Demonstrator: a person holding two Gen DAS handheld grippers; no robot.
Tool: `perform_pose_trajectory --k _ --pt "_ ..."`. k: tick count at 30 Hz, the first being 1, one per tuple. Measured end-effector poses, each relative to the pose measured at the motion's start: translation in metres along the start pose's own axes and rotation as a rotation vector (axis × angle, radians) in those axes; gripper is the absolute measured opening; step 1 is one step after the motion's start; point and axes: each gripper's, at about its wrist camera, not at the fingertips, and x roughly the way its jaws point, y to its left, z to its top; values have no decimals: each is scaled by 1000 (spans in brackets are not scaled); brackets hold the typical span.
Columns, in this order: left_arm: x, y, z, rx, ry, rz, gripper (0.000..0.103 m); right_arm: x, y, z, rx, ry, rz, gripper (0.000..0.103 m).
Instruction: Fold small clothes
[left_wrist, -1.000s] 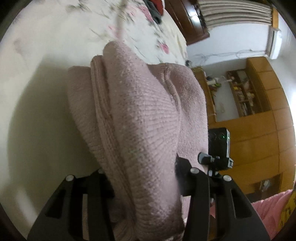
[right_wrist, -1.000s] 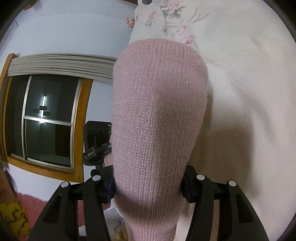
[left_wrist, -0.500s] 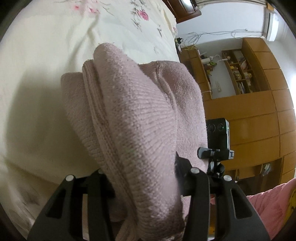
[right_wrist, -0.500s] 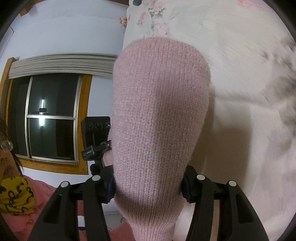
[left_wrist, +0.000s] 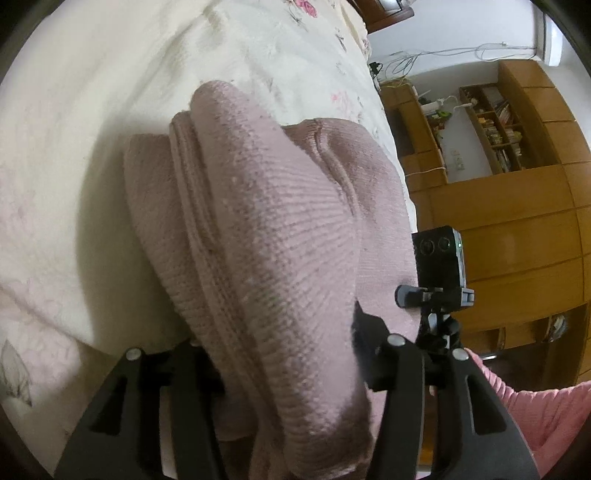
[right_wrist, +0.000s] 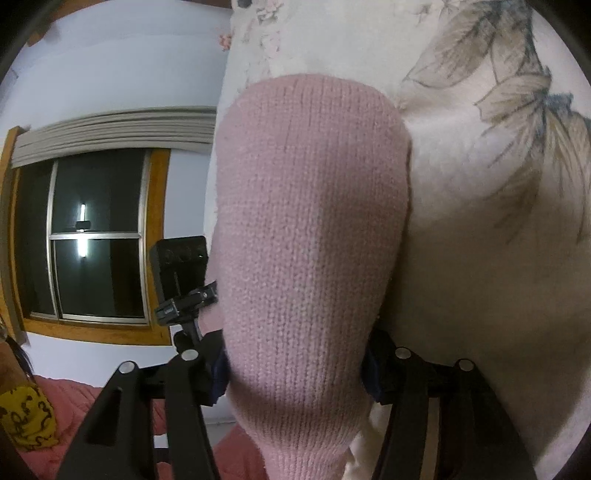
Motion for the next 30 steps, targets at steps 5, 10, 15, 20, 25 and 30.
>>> perform_pose_trajectory --k 5,10,15,20,25,30 --pt "2 13 -5 34 -37 -9 66 -1 -5 -9 -42 -44 25 59" --pt "-10 10 -12 39 -68 29 68 -3 -3 -16 -66 -79 20 64" --pt "-47 -8 -30 53 -163 215 75 -17 36 -44 -104 -192 -232 90" --pt "-70 -47 -53 101 -215 408 83 -28 82 -86 -155 -299 -580 99" --pt "-81 -90 -81 201 -257 595 91 -26 126 -121 -218 -373 -782 99" --pt "-81 -107 -97 186 -261 648 94 -17 159 -145 -223 -434 -846 99"
